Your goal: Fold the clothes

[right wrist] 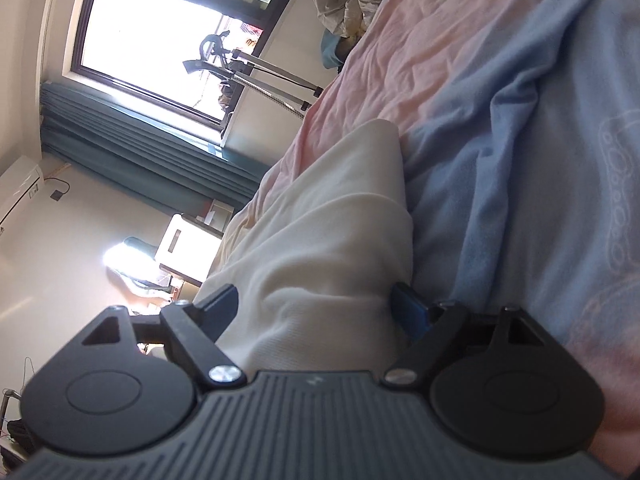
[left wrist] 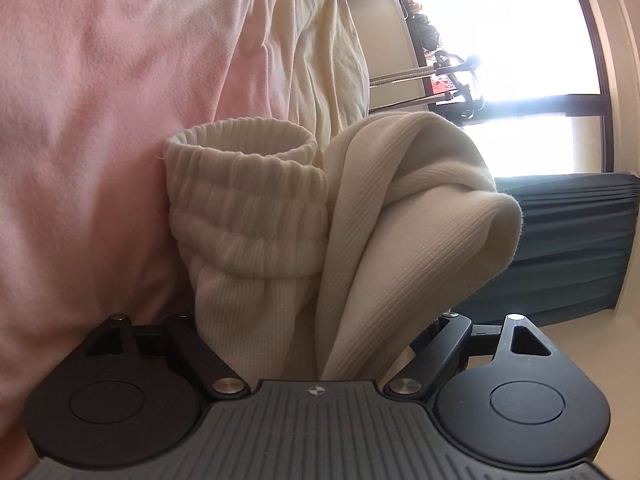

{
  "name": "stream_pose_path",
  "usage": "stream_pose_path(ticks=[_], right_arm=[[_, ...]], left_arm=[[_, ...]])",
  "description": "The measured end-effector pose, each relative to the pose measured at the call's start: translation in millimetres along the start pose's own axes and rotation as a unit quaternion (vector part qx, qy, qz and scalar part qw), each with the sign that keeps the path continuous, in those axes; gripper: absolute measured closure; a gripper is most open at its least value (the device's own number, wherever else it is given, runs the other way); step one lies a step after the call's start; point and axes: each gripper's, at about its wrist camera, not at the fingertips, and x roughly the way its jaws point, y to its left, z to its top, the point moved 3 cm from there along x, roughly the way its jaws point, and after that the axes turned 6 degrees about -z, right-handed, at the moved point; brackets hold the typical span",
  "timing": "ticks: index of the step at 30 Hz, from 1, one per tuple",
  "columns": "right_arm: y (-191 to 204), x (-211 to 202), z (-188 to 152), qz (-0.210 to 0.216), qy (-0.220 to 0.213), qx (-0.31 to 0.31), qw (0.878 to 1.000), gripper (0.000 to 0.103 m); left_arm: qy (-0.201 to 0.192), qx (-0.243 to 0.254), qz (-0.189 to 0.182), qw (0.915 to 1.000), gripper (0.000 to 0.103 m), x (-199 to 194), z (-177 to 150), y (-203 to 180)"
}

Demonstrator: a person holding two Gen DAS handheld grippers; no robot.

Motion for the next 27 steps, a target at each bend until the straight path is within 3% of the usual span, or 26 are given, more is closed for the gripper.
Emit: stream_pose_path(ticks=[3,4,5,8,11,15,17,20,27], right_arm=[[10.8,5.3,-1.9,-0.03,0.008,-0.034,0.999,0.018],[13.1,5.9,-3.0,-0.046,0.005,-0.043,0.998,0.023],[15.1,6.2,-4.0,-0.064,0.0,-0.051,0.997,0.042],[19.5,4.3,-7.2,-0.092,-0.011,-0.073,0.993,0.064],[31.6,-3.0,-8.9,-0.107,-0.032,-0.102,0.988,0.074],[53.7,-23.4,-7.4,-0.1,-0.068,-0.108,0.987,0.078],[64.7,-40.8,-2.8,-0.07,-0.082,-0.087,0.99,0.079],[85.3,-69.2,3.4,-0.061,-0.104,-0.095,0.988,0.08],[115.2,-154.7,27.0,-0.062,-0.184,-0.121,0.974,0.08]], left_arm=[[-0.005,0.011,0.002,0.9999,0.019,0.7,-1.9,-1.6],[-0.007,0.014,0.004,0.9999,0.02,-0.4,-2.8,-2.5],[-0.007,0.017,0.008,0.9998,0.024,-1.0,-3.2,-3.6],[-0.01,0.031,0.013,0.9994,0.041,-4.6,-4.6,-7.9],[-0.013,0.034,0.009,0.9993,0.054,-6.4,-5.8,-15.3],[-0.011,0.036,-0.002,0.9993,0.062,-19.0,-6.3,-29.2],[-0.009,0.038,-0.018,0.9991,0.063,-26.9,-7.4,-42.7],[-0.001,0.05,-0.031,0.9983,0.063,-33.0,-13.1,-64.6],[0.03,0.052,-0.074,0.9955,0.063,-19.6,-63.3,-115.4]])
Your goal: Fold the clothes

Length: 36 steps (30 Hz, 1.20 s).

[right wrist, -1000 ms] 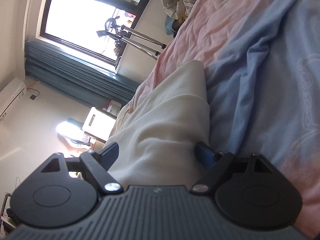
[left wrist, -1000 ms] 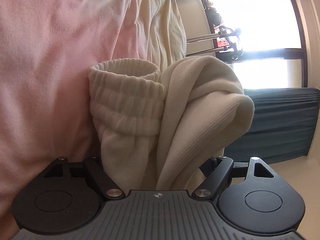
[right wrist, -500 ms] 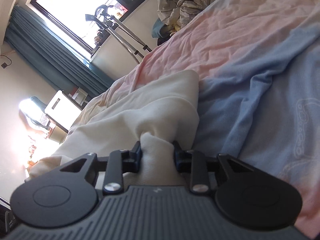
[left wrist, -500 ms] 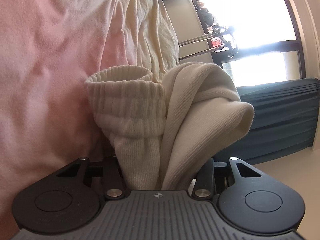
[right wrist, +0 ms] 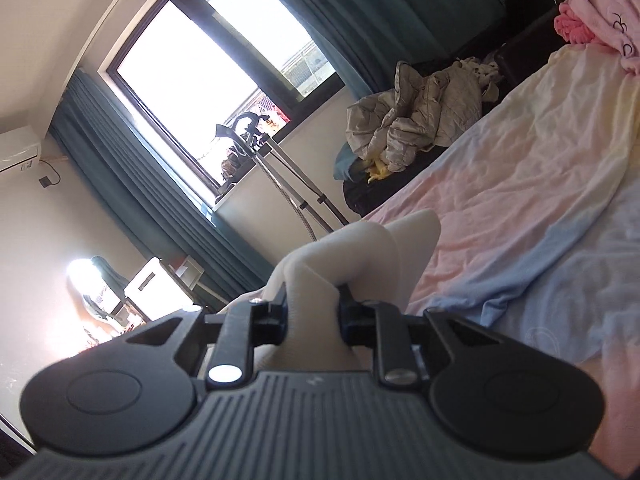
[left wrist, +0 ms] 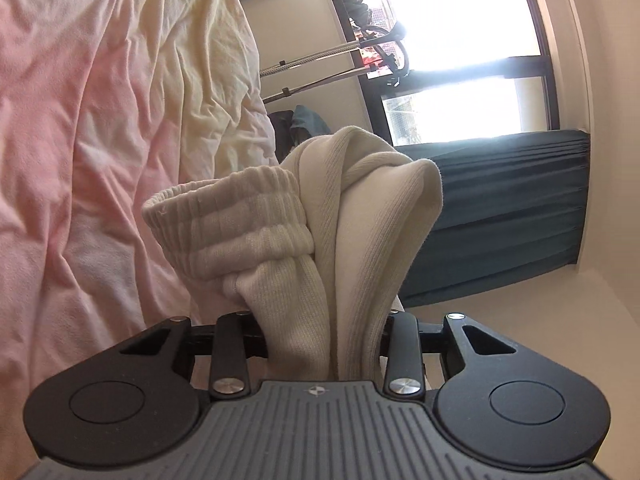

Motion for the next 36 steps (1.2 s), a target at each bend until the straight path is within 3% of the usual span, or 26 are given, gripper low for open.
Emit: stream_pose_path(ticks=[5,10,16,19,21,24,27,30,34,36], right_arm=[[-26.1,-58.6,51.1,-0.008,-0.075,0.001,0.997,0.08],[-79.1,-104.8,92.1,-0.04,-0.158,0.015,0.987,0.08],[-158.3,-127.0,116.7,-0.081,-0.215,0.044,0.972,0.08],[-205.0,-120.6,107.7,-0.098,-0.236,0.044,0.966,0.08],[-239.8,-106.6,94.4,-0.11,-0.222,0.075,0.966,0.079],[-295.0,-74.0,71.2,-0.158,-0.155,0.142,0.965,0.079],[-332.1,-46.0,41.4,-0.2,-0.086,0.199,0.956,0.077],[-343.5,-44.3,30.9,-0.191,-0.081,0.245,0.947,0.075],[-330.7,-45.7,28.1,-0.206,-0.086,0.225,0.948,0.073],[-327.5,-48.4,26.7,-0.211,-0.089,0.23,0.946,0.069]], left_arm=[[0.035,0.021,-0.053,0.9978,0.063,41.6,-43.5,-46.3],[0.088,0.041,-0.09,0.9912,0.063,108.0,-107.0,-79.0],[0.144,0.061,-0.119,0.9806,0.063,183.8,-180.3,-71.6],[0.153,0.074,-0.109,0.9795,0.063,217.6,-209.8,-50.4],[0.156,0.102,-0.087,0.9786,0.063,237.6,-221.4,-32.8],[0.171,0.115,-0.032,0.978,0.064,256.9,-227.8,1.2],[0.173,0.14,-0.044,0.9739,0.063,254.4,-226.9,25.6],[0.186,0.152,-0.046,0.9697,0.062,248.4,-224.2,34.7],[0.208,0.156,-0.031,0.965,0.059,245.0,-216.7,33.0],[0.227,0.174,-0.019,0.958,0.052,238.5,-214.7,25.5]])
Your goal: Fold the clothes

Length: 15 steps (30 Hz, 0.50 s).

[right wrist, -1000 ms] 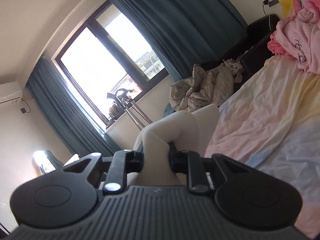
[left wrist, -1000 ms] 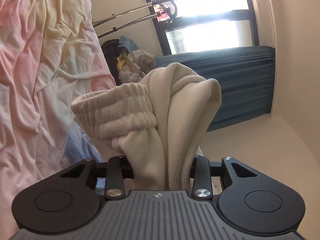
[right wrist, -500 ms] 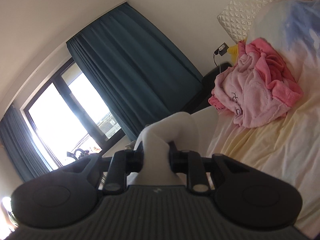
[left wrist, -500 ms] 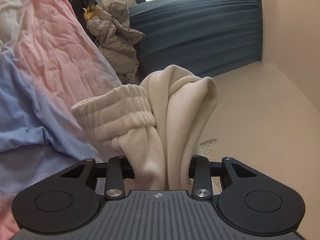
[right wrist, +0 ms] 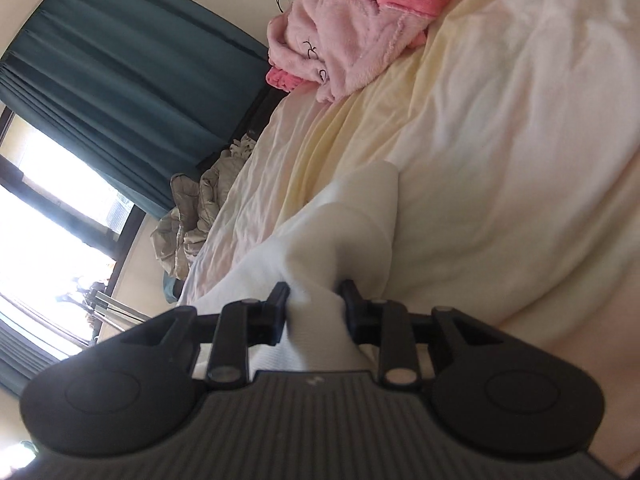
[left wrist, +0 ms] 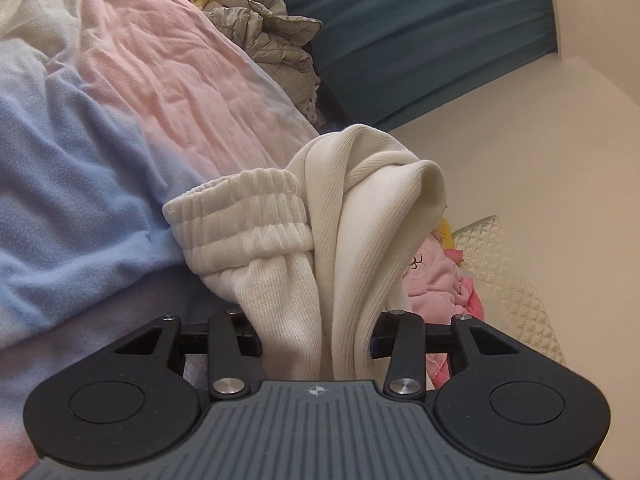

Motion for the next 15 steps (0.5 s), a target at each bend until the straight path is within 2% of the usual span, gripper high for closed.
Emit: stream_pose_path(ticks=[1,3,4,5,6,8,11,15], right_arm=[[1.8,-3.5,0.8,-0.006,-0.007,0.0,1.0,0.065],[7.3,-12.5,3.3,-0.021,-0.028,-0.008,0.999,0.062],[11.2,-18.3,5.3,-0.029,-0.044,-0.015,0.999,0.054],[15.3,-23.9,6.1,-0.033,-0.058,-0.022,0.998,0.041],[19.4,-29.5,6.2,-0.035,-0.071,-0.029,0.996,0.038],[30.4,-40.7,6.2,-0.035,-0.093,-0.051,0.994,0.038],[56.4,-58.1,-0.7,-0.03,-0.116,-0.112,0.987,0.038],[100.9,-88.5,-24.9,0.013,-0.115,-0.188,0.975,0.038]], left_arm=[[0.007,0.01,0.003,0.9999,0.05,-3.3,1.5,-2.8],[0.02,0.04,0.013,0.9989,0.033,-19.6,3.9,-13.6],[0.027,0.055,0.018,0.998,0.03,-27.8,5.1,-19.0],[0.021,0.077,0.028,0.9964,0.027,-37.7,7.8,-24.2],[0.015,0.098,0.038,0.9943,0.021,-47.7,10.5,-29.4],[-0.006,0.139,0.048,0.9892,0.012,-72.9,18.3,-42.8],[-0.03,0.184,0.061,0.9806,0.01,-108.7,33.4,-58.5],[-0.05,0.233,0.09,0.9671,0.008,-160.8,49.8,-77.9]])
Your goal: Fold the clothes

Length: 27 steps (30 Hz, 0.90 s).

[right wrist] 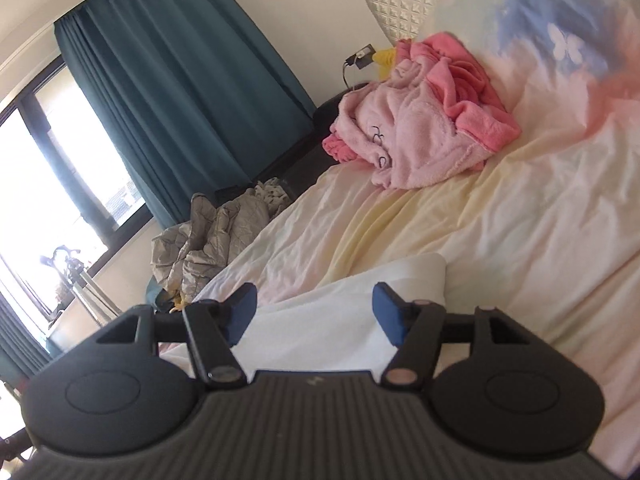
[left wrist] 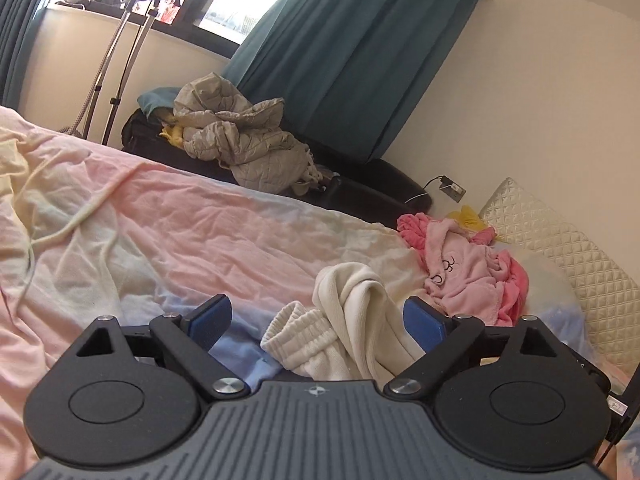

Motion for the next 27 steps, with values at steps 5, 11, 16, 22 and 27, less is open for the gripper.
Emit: stream_pose_path(ticks=[5,11,16,22,27], right_arm=[[71.5,-38.7,-8.9,0.076,-0.003,-0.087,0.993,0.038],[150.5,-83.3,-30.9,0.16,0.01,-0.154,0.975,0.038],[196.1,-112.9,-54.4,0.199,0.028,-0.193,0.96,0.037],[225.7,-139.6,-74.1,0.22,0.023,-0.242,0.945,0.036],[234.8,-148.3,-88.4,0.225,0.023,-0.268,0.937,0.034]], left_arm=[[-0.022,0.071,0.048,0.9961,0.005,-70.8,22.2,0.3],[-0.064,0.147,0.133,0.9781,0.0,-155.7,44.3,-10.8],[-0.082,0.165,0.176,0.967,0.0,-199.7,51.9,-14.6],[-0.059,0.169,0.222,0.9585,0.0,-211.2,32.2,-4.1],[-0.049,0.142,0.249,0.9567,0.0,-207.5,10.8,23.0]])
